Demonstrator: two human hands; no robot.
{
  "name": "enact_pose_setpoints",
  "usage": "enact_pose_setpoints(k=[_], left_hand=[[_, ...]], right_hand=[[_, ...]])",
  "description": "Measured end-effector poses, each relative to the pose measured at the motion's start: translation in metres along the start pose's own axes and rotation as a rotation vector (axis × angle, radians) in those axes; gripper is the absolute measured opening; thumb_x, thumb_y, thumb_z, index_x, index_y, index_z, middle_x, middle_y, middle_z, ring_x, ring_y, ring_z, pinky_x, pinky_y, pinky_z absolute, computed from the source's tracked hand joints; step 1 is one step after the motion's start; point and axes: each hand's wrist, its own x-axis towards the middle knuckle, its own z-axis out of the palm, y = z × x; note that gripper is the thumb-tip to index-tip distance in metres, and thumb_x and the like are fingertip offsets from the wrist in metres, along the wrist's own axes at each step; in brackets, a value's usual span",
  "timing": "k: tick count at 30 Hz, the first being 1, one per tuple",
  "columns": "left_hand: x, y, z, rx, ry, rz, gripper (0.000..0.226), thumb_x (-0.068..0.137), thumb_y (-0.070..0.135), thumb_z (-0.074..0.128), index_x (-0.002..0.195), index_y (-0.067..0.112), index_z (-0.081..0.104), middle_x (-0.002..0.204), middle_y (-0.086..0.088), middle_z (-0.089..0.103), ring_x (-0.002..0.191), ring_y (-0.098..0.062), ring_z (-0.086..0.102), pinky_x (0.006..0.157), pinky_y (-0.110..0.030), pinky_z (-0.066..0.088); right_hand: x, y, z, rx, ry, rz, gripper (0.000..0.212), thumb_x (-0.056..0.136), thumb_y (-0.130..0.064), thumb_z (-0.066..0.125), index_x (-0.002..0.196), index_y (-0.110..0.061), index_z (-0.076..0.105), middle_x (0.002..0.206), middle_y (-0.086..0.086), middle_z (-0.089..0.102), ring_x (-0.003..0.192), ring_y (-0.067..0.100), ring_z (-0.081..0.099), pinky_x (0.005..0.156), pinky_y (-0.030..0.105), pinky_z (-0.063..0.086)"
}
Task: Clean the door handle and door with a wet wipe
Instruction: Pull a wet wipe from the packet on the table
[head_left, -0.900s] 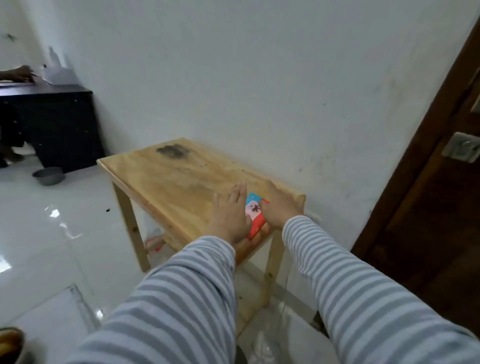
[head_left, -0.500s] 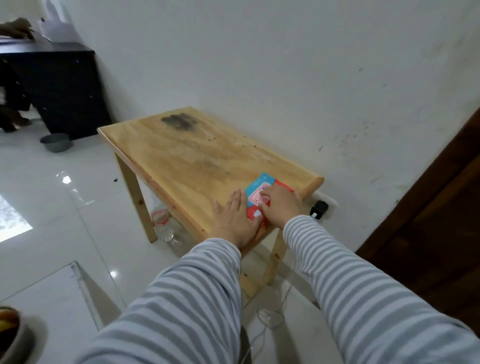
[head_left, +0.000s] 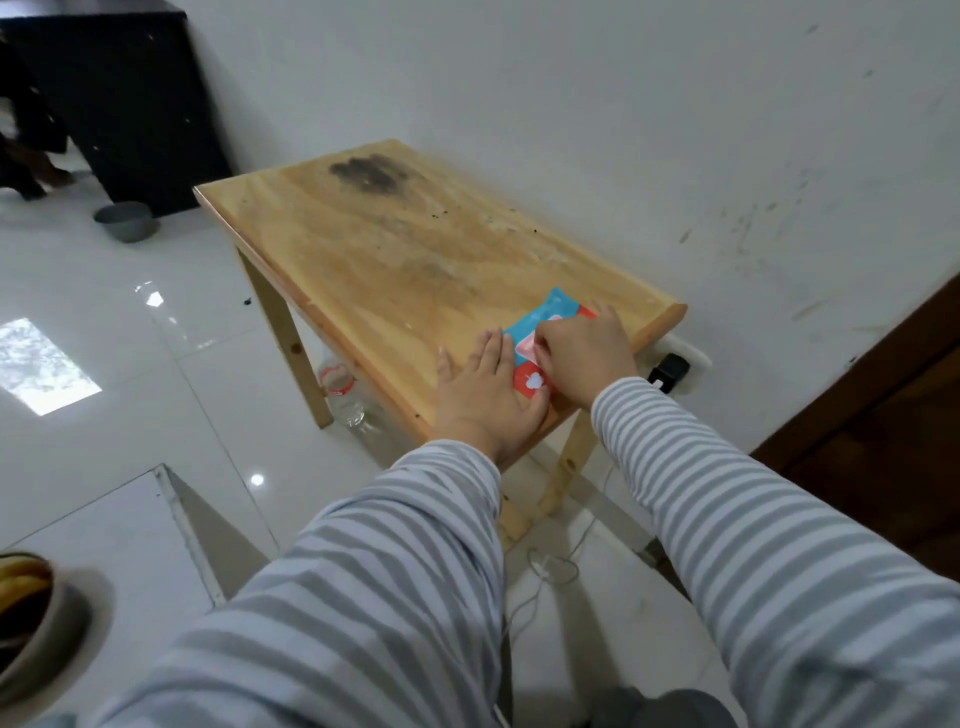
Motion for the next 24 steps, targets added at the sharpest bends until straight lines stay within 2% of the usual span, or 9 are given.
enact_pose_setpoints(k=[2, 4, 6, 10, 13, 15, 17, 19, 24], left_hand=[[0.0, -0.001, 0.002, 0.004, -0.001, 0.002, 0.08, 0.096, 0.061, 0.023, 0.158, 0.014, 0.004, 0.166, 0.002, -0.001, 0.151, -0.009, -0.004, 0.118, -0.055, -0.007], [0.002, -0.001, 0.002, 0.014, -0.005, 0.001, 0.081, 0.096, 0.061, 0.023, 0.158, 0.014, 0.003, 0.165, 0.002, -0.002, 0.151, -0.009, -0.005, 0.119, -0.055, -0.007], [0.003, -0.001, 0.001, 0.024, -0.004, 0.001, 0.082, 0.095, 0.062, 0.023, 0.158, 0.014, 0.002, 0.165, 0.002, -0.003, 0.151, -0.009, -0.006, 0.119, -0.054, -0.006], [0.004, -0.001, 0.001, 0.04, -0.014, 0.008, 0.082, 0.095, 0.063, 0.021, 0.158, 0.014, -0.001, 0.165, 0.002, -0.004, 0.151, -0.01, -0.006, 0.119, -0.054, -0.007], [0.004, -0.002, 0.001, 0.04, -0.01, 0.005, 0.082, 0.095, 0.063, 0.02, 0.158, 0.014, -0.001, 0.165, 0.002, -0.004, 0.151, -0.01, -0.006, 0.119, -0.054, -0.006], [0.005, -0.002, 0.001, 0.035, -0.009, 0.001, 0.082, 0.095, 0.063, 0.021, 0.158, 0.014, -0.001, 0.165, 0.003, -0.004, 0.151, -0.01, -0.006, 0.119, -0.054, -0.006], [0.006, -0.002, 0.001, 0.031, -0.01, 0.002, 0.083, 0.095, 0.063, 0.021, 0.158, 0.014, -0.001, 0.165, 0.002, -0.004, 0.151, -0.01, -0.006, 0.119, -0.054, -0.006], [0.006, -0.002, 0.001, 0.031, -0.012, 0.006, 0.083, 0.095, 0.063, 0.022, 0.158, 0.014, -0.001, 0.165, 0.002, -0.005, 0.151, -0.01, -0.007, 0.119, -0.054, -0.007], [0.006, -0.002, 0.0, 0.035, -0.02, 0.011, 0.082, 0.095, 0.063, 0.02, 0.158, 0.014, -0.002, 0.165, 0.002, -0.006, 0.151, -0.01, -0.007, 0.12, -0.053, -0.007]], right_hand=[[0.0, 0.003, -0.001, 0.09, 0.018, 0.052, 0.024, 0.093, -0.028, 0.043, 0.093, -0.02, 0.065, 0.089, 0.006, 0.071, 0.087, 0.028, 0.065, 0.092, 0.038, 0.037], [0.003, 0.008, -0.003, 0.331, 0.038, 0.211, 0.025, 0.092, -0.029, 0.045, 0.096, -0.017, 0.067, 0.093, 0.009, 0.07, 0.089, 0.03, 0.063, 0.079, 0.034, 0.042], [0.009, 0.015, -0.003, 0.533, 0.026, 0.401, 0.022, 0.092, -0.026, 0.048, 0.096, -0.015, 0.067, 0.096, 0.01, 0.069, 0.089, 0.029, 0.062, 0.072, 0.03, 0.043], [0.015, 0.022, 0.003, 0.614, 0.005, 0.513, 0.016, 0.092, -0.021, 0.051, 0.096, -0.014, 0.065, 0.099, 0.009, 0.068, 0.087, 0.024, 0.061, 0.07, 0.027, 0.043], [0.014, 0.017, 0.007, 0.603, 0.0, 0.466, 0.018, 0.092, -0.019, 0.054, 0.109, -0.018, 0.058, 0.107, 0.006, 0.065, 0.095, 0.022, 0.06, 0.073, 0.031, 0.047], [0.012, 0.015, 0.006, 0.55, 0.063, 0.38, 0.02, 0.092, -0.016, 0.054, 0.111, -0.019, 0.055, 0.115, 0.004, 0.056, 0.106, 0.023, 0.053, 0.08, 0.033, 0.045], [0.011, 0.016, 0.003, 0.408, 0.093, 0.183, 0.017, 0.09, -0.013, 0.055, 0.105, -0.017, 0.06, 0.117, 0.004, 0.052, 0.111, 0.024, 0.045, 0.083, 0.035, 0.041], [0.009, 0.019, 0.007, 0.302, 0.07, -0.021, 0.017, 0.09, -0.012, 0.054, 0.102, -0.014, 0.067, 0.113, 0.003, 0.06, 0.108, 0.023, 0.047, 0.085, 0.034, 0.039], [0.009, 0.024, 0.01, 0.404, -0.006, -0.015, 0.023, 0.092, -0.02, 0.052, 0.107, -0.015, 0.07, 0.112, 0.001, 0.068, 0.105, 0.021, 0.058, 0.09, 0.033, 0.045]])
